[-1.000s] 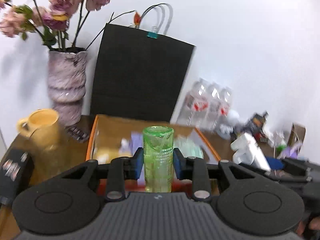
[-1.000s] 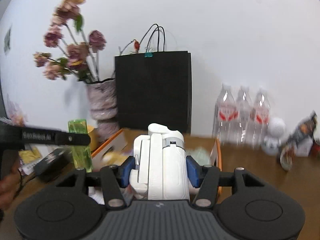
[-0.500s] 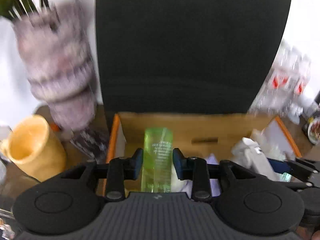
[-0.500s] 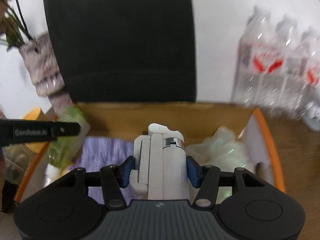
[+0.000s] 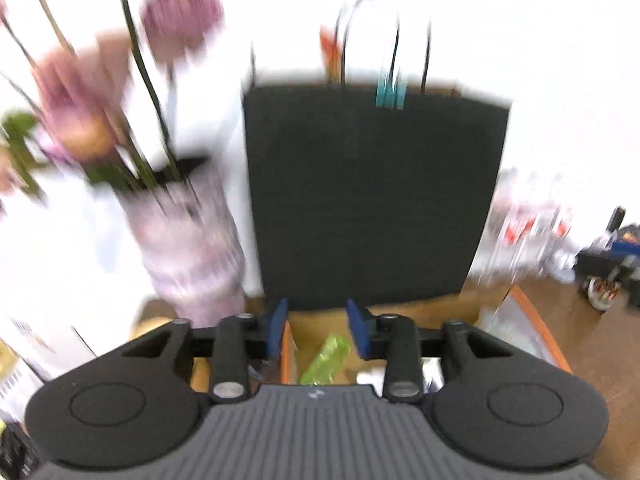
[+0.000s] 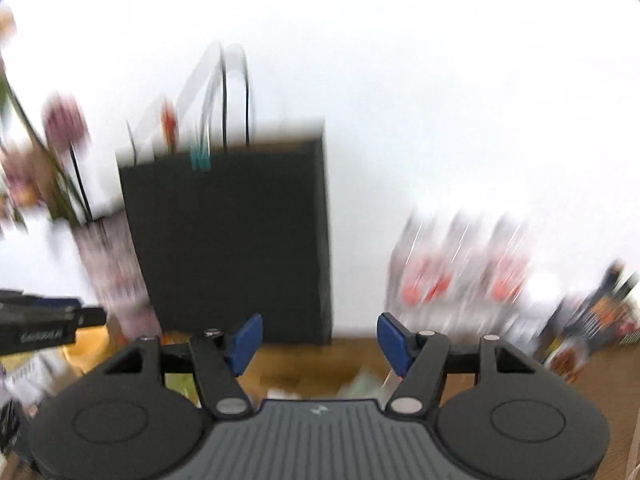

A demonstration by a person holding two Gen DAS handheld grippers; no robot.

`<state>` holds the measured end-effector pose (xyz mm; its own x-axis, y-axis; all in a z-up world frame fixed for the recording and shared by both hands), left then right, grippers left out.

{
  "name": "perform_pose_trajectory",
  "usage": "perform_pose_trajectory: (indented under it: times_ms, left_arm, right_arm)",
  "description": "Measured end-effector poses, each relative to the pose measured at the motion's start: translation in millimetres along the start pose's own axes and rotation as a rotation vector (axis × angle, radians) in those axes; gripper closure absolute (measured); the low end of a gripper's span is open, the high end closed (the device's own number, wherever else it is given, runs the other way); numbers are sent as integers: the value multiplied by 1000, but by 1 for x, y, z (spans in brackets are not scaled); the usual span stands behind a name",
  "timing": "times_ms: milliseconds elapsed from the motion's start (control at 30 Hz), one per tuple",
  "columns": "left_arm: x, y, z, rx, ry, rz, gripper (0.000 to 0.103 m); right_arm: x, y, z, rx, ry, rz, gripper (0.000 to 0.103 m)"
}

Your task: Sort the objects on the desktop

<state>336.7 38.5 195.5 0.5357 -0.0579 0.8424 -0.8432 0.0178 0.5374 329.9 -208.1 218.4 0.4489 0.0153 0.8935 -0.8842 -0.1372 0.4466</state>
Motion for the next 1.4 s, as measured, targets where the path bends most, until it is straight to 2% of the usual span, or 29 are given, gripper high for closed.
perform_pose_trajectory:
  times_ms: [33,67,100,133,167,200,300,367,400,500,567,633,700,767,833,933,1033,1100,1200,1267,1400]
  left_arm:
    - [11,22,0,4,-8,32,46]
    - [21,46,1,3,-12,53,39]
    - [27,68,2,-7,-3,67,26]
    - [32,90,3,-20,11,79,21]
    - [34,109,7,-42,22,85,14]
    - [31,125,11,-72,24,78,6]
    - [16,160,24,-133,13,39,1]
    - [12,179,31,-123,-9,25,1]
    - [16,191,33,-105,-26,39,1]
    - [45,250,27,-41,-45,172,1]
    - [72,301,13,10,-25,290,1]
    - [93,352,-2,80,2,430,0]
    - [104,400,-20,129,54,549,0]
    - [105,430,-33,122,98,607,0]
    - [101,436,-37,84,96,584,0]
    - [72,404,-23,-11,43,427,0]
    - [20,357,2,-97,-35,253,0]
    - [-39,322,20,-119,-75,178,0]
    - [-133,279,39,-156,-82,103,0]
    - [-195,259,47,-166,-68,69,0]
    - [-290,231,42,-142,77,-11,0]
  right_arm:
    - [16,19,5,-10,2,34,38]
    - [29,39,7,-14,9,62,36]
    - [39,60,7,-11,23,79,26]
    - [47,80,5,2,47,82,11]
    - [48,96,-2,28,80,62,7]
    - [45,109,-6,50,106,43,7]
    - [35,142,-16,98,155,2,7]
    - [33,162,-19,104,162,6,8]
    - [43,175,-17,89,164,42,11]
    - [81,228,-8,28,159,194,13]
    - [109,273,2,-43,127,327,11]
    - [132,326,11,-95,93,470,5]
    - [141,370,13,-134,98,577,3]
    - [139,399,9,-156,133,624,3]
    - [133,413,2,-159,178,616,2]
    - [119,407,-11,-108,230,516,0]
    - [69,367,-28,56,235,311,0]
    - [14,332,-41,139,268,185,0]
    - [-81,282,-51,212,236,44,0]
    - [-146,255,-58,238,206,-33,0]
    - [-274,218,-69,205,136,-143,2]
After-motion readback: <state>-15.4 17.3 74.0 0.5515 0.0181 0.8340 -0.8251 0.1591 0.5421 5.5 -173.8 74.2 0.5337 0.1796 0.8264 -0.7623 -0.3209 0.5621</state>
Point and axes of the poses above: each gripper's, at about its wrist camera, not at the fingertips, and y roughly against the way its jaws point, z to its right, x to its top, the point moved 8 cm from there along -y, roughly the way its jaws point, and after that the axes turned 1 degree about y, right-handed, at the moved point
